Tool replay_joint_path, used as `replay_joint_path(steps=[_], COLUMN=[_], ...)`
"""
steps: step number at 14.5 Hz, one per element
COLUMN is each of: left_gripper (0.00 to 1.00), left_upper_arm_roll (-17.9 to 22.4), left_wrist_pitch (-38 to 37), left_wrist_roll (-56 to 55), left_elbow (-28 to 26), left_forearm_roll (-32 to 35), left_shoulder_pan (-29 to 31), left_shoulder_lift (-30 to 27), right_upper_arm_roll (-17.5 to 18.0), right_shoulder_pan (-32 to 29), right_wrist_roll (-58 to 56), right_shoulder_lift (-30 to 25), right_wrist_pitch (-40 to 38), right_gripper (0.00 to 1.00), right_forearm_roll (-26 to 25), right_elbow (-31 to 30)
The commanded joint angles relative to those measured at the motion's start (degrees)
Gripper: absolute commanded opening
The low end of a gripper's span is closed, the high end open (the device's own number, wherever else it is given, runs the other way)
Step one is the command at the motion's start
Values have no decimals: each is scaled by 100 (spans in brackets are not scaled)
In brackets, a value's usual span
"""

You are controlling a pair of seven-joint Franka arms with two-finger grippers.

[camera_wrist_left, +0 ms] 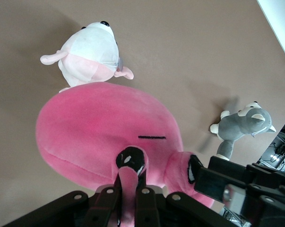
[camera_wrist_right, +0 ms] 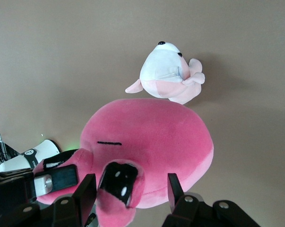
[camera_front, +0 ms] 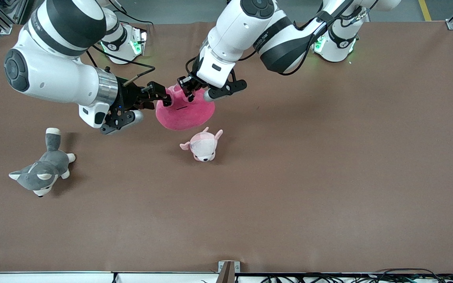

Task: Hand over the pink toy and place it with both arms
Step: 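Grasp the pink toy with the right gripper beside the left gripper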

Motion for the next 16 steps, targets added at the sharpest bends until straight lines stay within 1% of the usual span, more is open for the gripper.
replay_joint_path(steps=[1,5,6,7,8,9,11,13,14,15,16], left_gripper=[1,1,1,1,1,1,1,1,1,1,1], left_upper_arm_roll=[46,46,46,46,46,46,46,46,46,46,46], left_wrist_pitch=[-17,-35,-35,-35,-35,-35,-44,-44,-52,-52,-52], left_wrist_roll=[-158,-158,-158,-158,-158,-158,-158,-158,-158,-158,-158], left_elbow=[81,63,63,63,63,55,63,55,46,46,55], left_forearm_roll=[85,85,85,85,85,85,85,85,85,85,85], left_shoulder_pan=[-67,-58,-58,-59,-59,-59,-59,-50,-50,-50,-50], left_shoulder_lift=[-50,-50,-41,-32,-32,-41,-41,-41,-41,-41,-41], right_upper_arm_roll=[-46,-46,-46,-46,-46,-46,-46,-46,-46,-46,-46], right_shoulder_pan=[141,159,159,168,194,194,203,203,203,203,194], right_wrist_roll=[46,37,37,37,29,20,20,28,28,28,28], right_shoulder_lift=[-34,-34,-34,-34,-34,-34,-34,-34,-34,-34,-34], right_wrist_pitch=[66,-4,-13,-13,-39,-57,-127,-171,-215,-224,-259], right_gripper=[69,69,68,64,57,53,49,49,46,42,34], right_forearm_roll=[-64,-73,-73,-82,-82,-82,-152,-214,-222,-223,-223], right_elbow=[-23,-32,-32,-32,-32,-32,-32,-32,-32,-32,-32])
